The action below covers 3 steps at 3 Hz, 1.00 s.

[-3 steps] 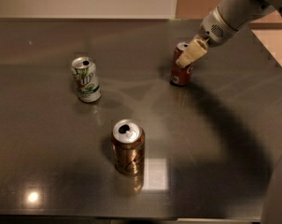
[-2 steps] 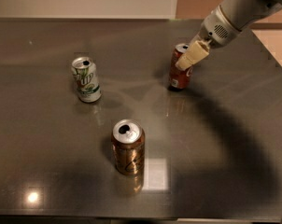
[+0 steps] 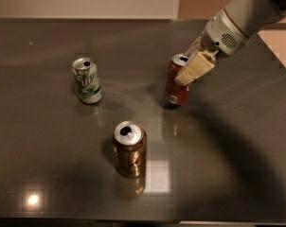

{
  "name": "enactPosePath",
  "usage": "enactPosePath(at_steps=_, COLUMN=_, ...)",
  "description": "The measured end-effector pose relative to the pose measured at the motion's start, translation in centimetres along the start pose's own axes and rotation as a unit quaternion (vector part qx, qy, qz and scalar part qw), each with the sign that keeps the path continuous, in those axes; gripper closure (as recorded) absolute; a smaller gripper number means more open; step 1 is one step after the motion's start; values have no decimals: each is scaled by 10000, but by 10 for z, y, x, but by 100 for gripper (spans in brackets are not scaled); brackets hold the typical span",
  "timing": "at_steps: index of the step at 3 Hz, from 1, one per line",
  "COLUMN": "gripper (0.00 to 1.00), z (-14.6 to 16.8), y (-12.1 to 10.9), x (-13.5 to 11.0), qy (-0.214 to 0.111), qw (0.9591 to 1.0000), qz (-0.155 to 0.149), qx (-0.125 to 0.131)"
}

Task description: Move coke can near orange can

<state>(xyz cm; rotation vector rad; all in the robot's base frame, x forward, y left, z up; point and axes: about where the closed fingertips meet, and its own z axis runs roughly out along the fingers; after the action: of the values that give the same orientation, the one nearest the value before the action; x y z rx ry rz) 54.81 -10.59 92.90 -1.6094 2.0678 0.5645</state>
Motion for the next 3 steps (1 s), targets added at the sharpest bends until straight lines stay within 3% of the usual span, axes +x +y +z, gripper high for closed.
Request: enactPosePath(at_steps=3, gripper=100, z=12, y=103, x=-4, qy=72, qw=9941, qz=-886, qx=-617)
